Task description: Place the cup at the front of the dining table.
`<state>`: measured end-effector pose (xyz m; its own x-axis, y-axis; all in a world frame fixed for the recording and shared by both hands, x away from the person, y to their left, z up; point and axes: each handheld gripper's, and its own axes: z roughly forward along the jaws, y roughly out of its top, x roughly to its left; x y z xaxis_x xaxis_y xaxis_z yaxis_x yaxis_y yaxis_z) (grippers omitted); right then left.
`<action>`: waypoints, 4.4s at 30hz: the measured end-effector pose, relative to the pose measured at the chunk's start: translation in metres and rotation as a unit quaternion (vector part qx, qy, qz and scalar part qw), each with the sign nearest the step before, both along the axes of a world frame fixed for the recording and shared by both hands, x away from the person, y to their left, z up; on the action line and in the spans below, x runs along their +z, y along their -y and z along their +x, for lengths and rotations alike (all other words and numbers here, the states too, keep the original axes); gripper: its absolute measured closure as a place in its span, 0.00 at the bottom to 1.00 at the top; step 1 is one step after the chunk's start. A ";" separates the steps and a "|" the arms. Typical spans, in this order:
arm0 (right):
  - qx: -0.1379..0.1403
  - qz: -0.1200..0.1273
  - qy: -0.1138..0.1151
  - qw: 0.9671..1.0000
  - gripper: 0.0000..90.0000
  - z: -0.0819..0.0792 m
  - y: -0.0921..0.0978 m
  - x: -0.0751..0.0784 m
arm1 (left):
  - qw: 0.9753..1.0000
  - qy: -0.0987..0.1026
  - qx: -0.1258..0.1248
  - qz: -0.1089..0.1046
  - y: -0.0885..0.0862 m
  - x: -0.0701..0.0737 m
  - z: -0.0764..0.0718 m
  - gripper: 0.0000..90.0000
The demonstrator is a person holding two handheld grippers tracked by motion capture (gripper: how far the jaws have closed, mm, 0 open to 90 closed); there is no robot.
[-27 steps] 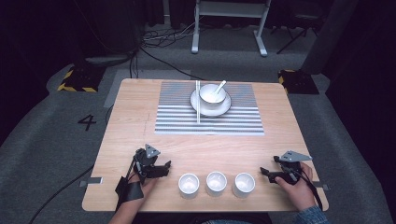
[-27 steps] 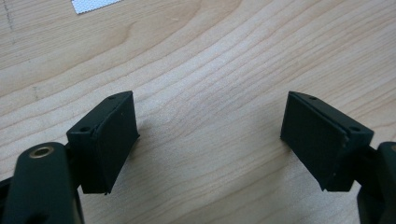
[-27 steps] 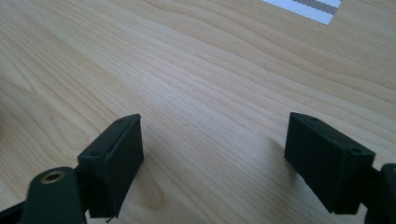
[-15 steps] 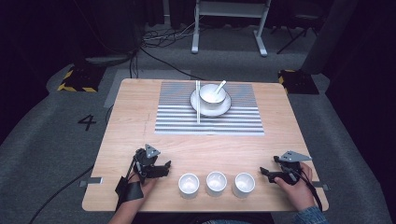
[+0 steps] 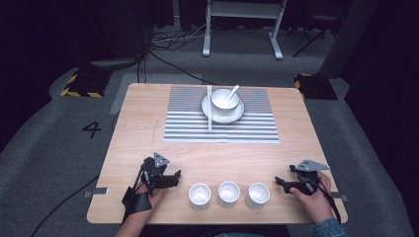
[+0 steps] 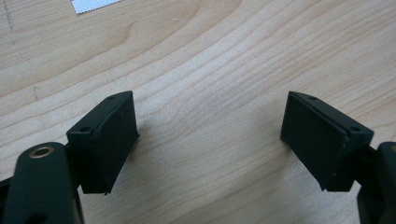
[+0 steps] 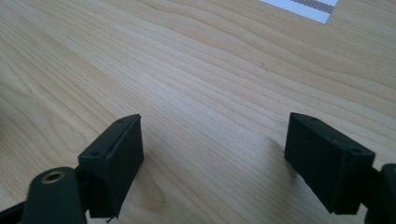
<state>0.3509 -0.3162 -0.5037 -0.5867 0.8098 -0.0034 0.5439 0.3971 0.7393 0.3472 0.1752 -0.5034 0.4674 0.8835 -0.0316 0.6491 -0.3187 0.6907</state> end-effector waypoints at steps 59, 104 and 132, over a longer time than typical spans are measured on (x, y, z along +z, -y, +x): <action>0.017 0.041 0.068 0.997 0.30 -0.060 -0.045 0.146 | 1.000 0.001 0.000 0.000 0.000 0.000 0.000 0.21; 0.057 0.023 0.018 0.998 0.18 -0.079 -0.098 0.067 | 1.000 0.000 0.000 0.000 0.000 0.000 0.000 0.21; 0.062 -0.015 -0.034 0.997 0.30 -0.072 -0.108 0.031 | 1.000 0.000 0.000 0.000 0.000 0.000 0.000 0.21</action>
